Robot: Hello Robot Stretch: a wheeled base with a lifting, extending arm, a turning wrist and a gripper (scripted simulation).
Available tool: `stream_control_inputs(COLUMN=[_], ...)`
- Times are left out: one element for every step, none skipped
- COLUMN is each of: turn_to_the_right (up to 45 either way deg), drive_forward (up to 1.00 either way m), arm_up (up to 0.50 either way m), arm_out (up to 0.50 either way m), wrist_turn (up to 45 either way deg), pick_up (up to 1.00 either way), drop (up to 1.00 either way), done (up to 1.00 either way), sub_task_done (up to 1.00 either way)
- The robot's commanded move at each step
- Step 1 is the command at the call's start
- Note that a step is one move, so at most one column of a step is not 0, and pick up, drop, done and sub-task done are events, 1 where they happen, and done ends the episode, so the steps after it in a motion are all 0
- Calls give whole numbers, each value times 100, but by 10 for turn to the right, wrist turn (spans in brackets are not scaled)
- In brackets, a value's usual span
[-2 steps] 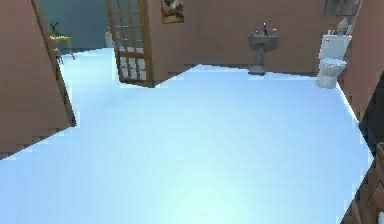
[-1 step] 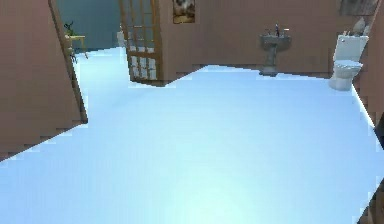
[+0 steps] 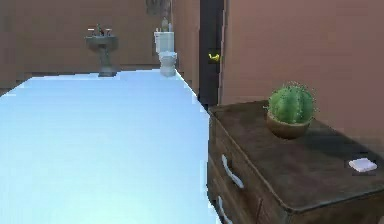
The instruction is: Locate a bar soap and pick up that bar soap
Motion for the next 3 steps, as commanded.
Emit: stream_control_inputs(turn_to_the_right=[450, 420, 0], drive_forward=[0, 0, 80], arm_up=[0, 0, 0], arm_out=[0, 0, 0], wrist_turn=[0, 0, 0], pick_up=[0, 0, 0], drop=[0, 0, 0], done=[0, 0, 0], sub_task_done=[0, 0, 0])
